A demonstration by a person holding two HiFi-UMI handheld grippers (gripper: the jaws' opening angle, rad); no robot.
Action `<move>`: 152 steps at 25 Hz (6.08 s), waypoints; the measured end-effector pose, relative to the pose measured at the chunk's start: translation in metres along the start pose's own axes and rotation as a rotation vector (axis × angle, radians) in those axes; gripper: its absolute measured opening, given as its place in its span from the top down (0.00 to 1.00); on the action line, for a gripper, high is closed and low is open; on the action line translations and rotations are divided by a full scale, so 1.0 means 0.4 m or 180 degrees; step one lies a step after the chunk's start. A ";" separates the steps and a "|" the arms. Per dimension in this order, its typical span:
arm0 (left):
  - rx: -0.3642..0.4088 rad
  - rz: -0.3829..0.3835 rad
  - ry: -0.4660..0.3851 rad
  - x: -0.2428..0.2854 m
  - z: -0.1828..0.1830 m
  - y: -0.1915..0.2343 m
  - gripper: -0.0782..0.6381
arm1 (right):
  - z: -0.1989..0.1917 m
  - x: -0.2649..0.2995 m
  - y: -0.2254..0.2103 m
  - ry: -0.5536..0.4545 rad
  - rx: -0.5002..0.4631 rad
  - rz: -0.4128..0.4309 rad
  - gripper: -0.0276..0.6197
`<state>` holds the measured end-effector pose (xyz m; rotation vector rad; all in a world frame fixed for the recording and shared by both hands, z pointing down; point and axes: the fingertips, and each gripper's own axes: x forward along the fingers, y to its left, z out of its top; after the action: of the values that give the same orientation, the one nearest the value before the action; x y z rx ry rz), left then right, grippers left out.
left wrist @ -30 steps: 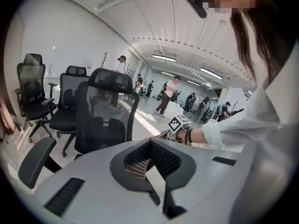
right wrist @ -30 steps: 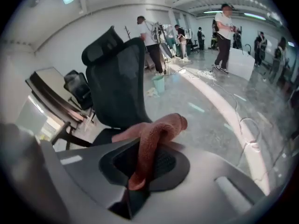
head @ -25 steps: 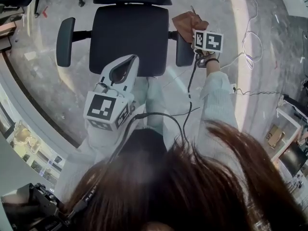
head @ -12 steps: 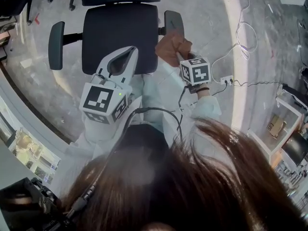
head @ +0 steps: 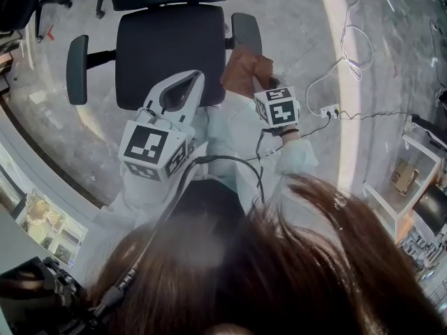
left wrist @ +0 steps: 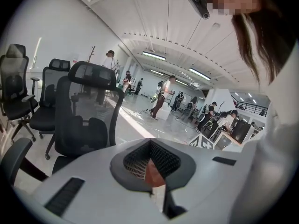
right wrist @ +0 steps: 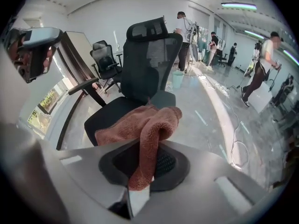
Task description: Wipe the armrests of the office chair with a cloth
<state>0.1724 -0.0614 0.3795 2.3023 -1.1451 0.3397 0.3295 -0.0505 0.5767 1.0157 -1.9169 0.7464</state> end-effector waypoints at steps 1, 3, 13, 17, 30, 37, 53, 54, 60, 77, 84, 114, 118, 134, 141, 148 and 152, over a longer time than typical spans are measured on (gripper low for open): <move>-0.0007 0.0012 0.0009 -0.001 -0.003 0.002 0.89 | 0.018 0.010 -0.012 -0.0012 -0.0042 -0.0044 0.90; -0.0033 0.0045 0.0022 -0.002 -0.009 0.009 0.89 | 0.057 0.034 -0.040 -0.0033 -0.0043 -0.0100 0.90; -0.0162 0.0331 -0.0005 -0.019 -0.020 0.103 0.89 | 0.239 0.177 -0.192 -0.0031 -0.0056 -0.0319 0.90; -0.0195 0.0390 -0.0016 -0.018 -0.010 0.130 0.89 | 0.293 0.217 -0.242 0.0032 -0.0044 -0.0421 0.90; -0.0120 0.0265 -0.0036 -0.027 -0.008 0.087 0.89 | 0.191 0.138 -0.196 0.0010 0.0250 -0.0118 0.90; -0.0048 0.0145 -0.0032 -0.016 -0.003 0.043 0.89 | 0.036 0.034 -0.086 0.0019 0.0263 0.0132 0.90; -0.0012 0.0049 0.0027 -0.006 -0.009 0.018 0.89 | -0.051 -0.030 -0.001 -0.0117 0.0528 0.0119 0.90; -0.0023 0.0065 0.0030 -0.007 -0.011 0.021 0.89 | -0.034 -0.022 -0.009 -0.0105 0.0505 0.0119 0.90; -0.0095 0.0198 0.0061 -0.029 -0.034 0.055 0.89 | 0.093 0.070 -0.081 -0.0087 0.0327 0.0062 0.90; -0.0210 0.0444 0.0088 -0.041 -0.049 0.178 0.89 | 0.303 0.247 -0.215 0.0021 0.0541 -0.0202 0.90; -0.0136 0.0326 0.0030 -0.041 -0.033 0.097 0.89 | 0.177 0.136 -0.169 0.0070 0.0585 -0.0108 0.90; -0.0014 -0.0485 -0.0294 -0.117 0.073 -0.154 0.89 | 0.281 -0.436 0.094 -0.1780 0.0983 0.1027 0.91; -0.0265 -0.0777 -0.0677 -0.154 0.140 -0.194 0.89 | 0.409 -0.637 0.124 -0.2509 0.1339 0.1783 0.91; -0.0807 -0.2033 -0.1156 -0.216 0.242 -0.353 0.40 | 0.458 -0.902 0.275 -0.3070 0.1009 0.3264 0.90; -0.0906 -0.2020 -0.1331 -0.224 0.297 -0.345 0.40 | 0.439 -0.881 0.321 -0.2786 0.0745 0.3392 0.90; -0.0628 -0.1745 -0.1360 -0.213 0.289 -0.313 0.74 | 0.407 -0.846 0.313 -0.2649 0.0597 0.3247 0.90; -0.0515 -0.1639 -0.1282 -0.214 0.283 -0.311 0.84 | 0.407 -0.838 0.318 -0.2613 0.0487 0.3113 0.90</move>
<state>0.2175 -0.0084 0.2040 2.4708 -0.6702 -0.4093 0.2698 0.0098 0.1921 0.4057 -3.1824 1.1112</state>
